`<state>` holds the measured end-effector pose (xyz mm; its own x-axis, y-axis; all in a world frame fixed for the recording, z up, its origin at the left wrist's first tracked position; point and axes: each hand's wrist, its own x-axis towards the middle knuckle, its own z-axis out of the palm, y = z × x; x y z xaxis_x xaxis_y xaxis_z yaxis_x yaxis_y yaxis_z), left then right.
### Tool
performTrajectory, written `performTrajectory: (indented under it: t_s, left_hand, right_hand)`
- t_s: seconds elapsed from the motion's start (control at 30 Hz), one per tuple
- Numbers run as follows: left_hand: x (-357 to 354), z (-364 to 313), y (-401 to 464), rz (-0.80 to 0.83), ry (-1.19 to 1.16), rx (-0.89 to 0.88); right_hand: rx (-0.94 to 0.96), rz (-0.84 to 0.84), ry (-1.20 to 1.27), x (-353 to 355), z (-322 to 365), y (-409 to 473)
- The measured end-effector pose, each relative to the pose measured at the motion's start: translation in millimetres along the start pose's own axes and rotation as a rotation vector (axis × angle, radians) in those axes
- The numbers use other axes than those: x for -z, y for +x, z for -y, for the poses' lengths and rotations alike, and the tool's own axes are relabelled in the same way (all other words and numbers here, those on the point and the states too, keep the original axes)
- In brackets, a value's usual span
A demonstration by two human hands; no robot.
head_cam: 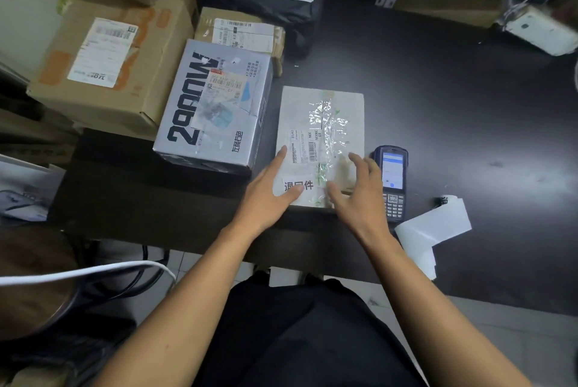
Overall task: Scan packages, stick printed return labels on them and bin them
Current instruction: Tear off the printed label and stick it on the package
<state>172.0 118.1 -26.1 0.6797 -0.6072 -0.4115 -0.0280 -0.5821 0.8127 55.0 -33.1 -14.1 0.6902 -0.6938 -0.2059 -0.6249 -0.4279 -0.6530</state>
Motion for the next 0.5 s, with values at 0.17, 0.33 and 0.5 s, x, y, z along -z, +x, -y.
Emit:
performTrajectory:
  t_s: [0.17, 0.33, 0.5]
  left_hand:
    - [0.9, 2.8, 7.5, 0.084, 0.047, 0.001]
    - [-1.2, 5.5, -11.4, 0.063, -0.004, 0.006]
    - [-15.1, 8.8, -54.5, -0.006, -0.055, 0.001]
  right_hand:
    - [-0.145, 0.072, 0.095, -0.2, 2.4, -0.8]
    - [-0.177, 0.066, 0.112, -2.2, 2.2, -18.7]
    - [-0.076, 0.067, 0.168, 14.5, -15.5, -50.9]
